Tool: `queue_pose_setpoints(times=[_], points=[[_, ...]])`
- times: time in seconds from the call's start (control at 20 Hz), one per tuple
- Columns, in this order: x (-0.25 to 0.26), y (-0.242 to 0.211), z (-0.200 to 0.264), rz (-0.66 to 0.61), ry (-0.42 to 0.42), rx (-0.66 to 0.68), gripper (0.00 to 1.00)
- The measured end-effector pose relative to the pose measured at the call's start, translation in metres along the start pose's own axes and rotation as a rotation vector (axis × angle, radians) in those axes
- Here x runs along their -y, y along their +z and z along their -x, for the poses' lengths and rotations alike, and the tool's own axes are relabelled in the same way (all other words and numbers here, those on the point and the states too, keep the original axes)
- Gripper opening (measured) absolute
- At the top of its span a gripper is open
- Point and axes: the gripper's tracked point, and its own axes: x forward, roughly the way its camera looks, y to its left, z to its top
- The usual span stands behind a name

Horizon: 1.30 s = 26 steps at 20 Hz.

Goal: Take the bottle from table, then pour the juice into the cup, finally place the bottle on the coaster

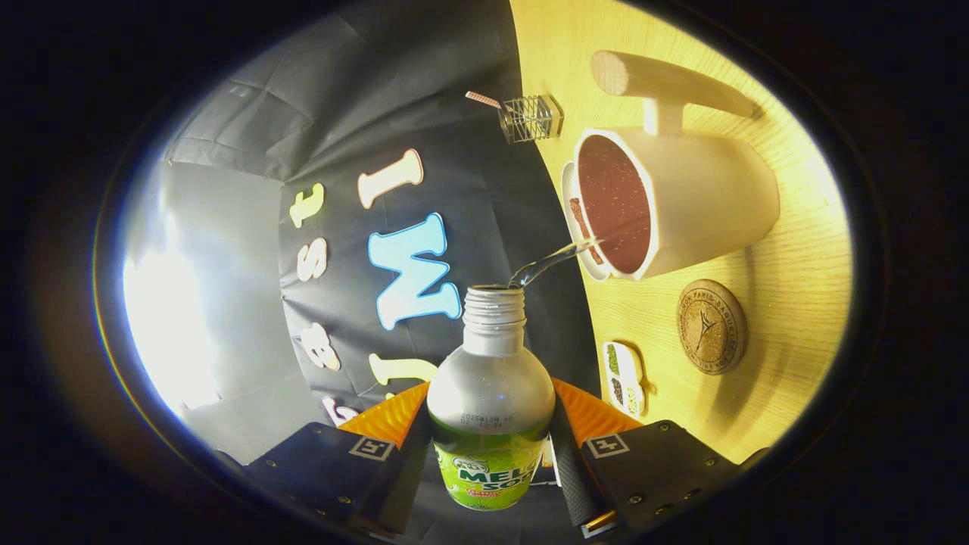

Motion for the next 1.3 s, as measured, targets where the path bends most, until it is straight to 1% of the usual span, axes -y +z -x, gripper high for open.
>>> queue_pose_setpoints(times=[0.35, 0.7, 1.3], points=[[0.000, 0.008, -0.001, -0.035, 0.002, 0.029, 0.76], [-0.003, 0.018, -0.002, -0.067, 0.022, 0.052, 0.76], [-0.005, 0.017, -0.001, -0.122, 0.039, 0.061, 0.76]])
